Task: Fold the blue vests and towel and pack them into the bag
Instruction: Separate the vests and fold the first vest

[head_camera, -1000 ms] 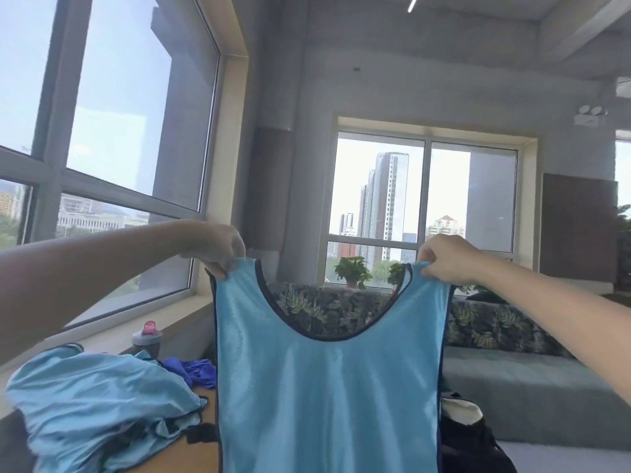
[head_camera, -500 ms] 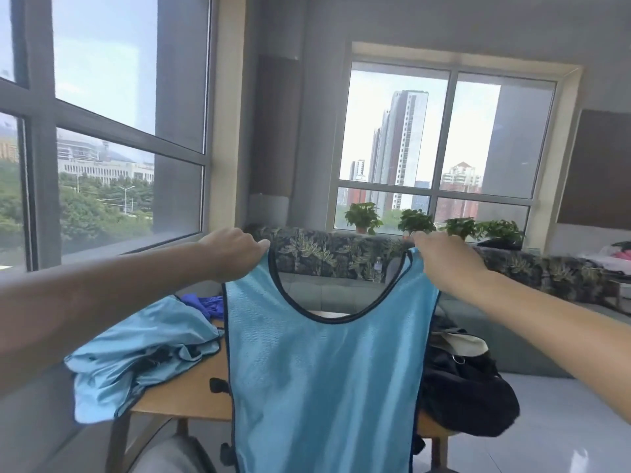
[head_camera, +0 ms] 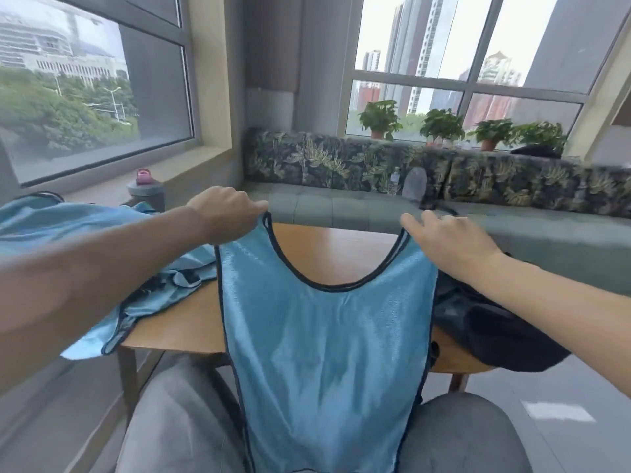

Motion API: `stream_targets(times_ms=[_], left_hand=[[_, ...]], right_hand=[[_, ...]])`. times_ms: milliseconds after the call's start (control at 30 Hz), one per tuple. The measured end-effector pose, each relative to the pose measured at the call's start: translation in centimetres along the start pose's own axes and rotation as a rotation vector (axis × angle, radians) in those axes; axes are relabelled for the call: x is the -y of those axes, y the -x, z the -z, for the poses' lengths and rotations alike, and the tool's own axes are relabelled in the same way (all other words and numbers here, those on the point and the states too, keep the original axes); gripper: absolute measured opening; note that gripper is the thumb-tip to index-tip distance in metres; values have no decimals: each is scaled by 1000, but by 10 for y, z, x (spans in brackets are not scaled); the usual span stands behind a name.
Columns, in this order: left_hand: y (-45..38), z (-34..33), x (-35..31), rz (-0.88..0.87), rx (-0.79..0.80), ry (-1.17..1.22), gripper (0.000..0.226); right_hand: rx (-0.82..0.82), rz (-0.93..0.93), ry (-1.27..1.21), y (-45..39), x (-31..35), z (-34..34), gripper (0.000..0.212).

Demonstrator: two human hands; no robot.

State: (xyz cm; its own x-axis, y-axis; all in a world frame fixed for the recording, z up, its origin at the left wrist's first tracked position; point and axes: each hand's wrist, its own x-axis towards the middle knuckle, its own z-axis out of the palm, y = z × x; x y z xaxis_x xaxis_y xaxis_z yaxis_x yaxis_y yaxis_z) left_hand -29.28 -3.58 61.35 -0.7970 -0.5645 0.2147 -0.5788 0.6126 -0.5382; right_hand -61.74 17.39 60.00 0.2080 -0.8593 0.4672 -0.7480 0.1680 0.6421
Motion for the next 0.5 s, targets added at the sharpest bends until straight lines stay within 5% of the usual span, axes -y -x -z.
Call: stream_targets(times_ms=[200, 367, 500], left_hand=[[-28, -65, 0, 28, 116, -9, 21], [-50, -132, -14, 37, 185, 62, 19], [-66, -177, -29, -4, 280, 98, 23]], right_hand=[[26, 59, -44, -28, 16, -64, 33], [132, 79, -90, -51, 43, -146, 64], [336, -12, -92, -56, 67, -205, 45]])
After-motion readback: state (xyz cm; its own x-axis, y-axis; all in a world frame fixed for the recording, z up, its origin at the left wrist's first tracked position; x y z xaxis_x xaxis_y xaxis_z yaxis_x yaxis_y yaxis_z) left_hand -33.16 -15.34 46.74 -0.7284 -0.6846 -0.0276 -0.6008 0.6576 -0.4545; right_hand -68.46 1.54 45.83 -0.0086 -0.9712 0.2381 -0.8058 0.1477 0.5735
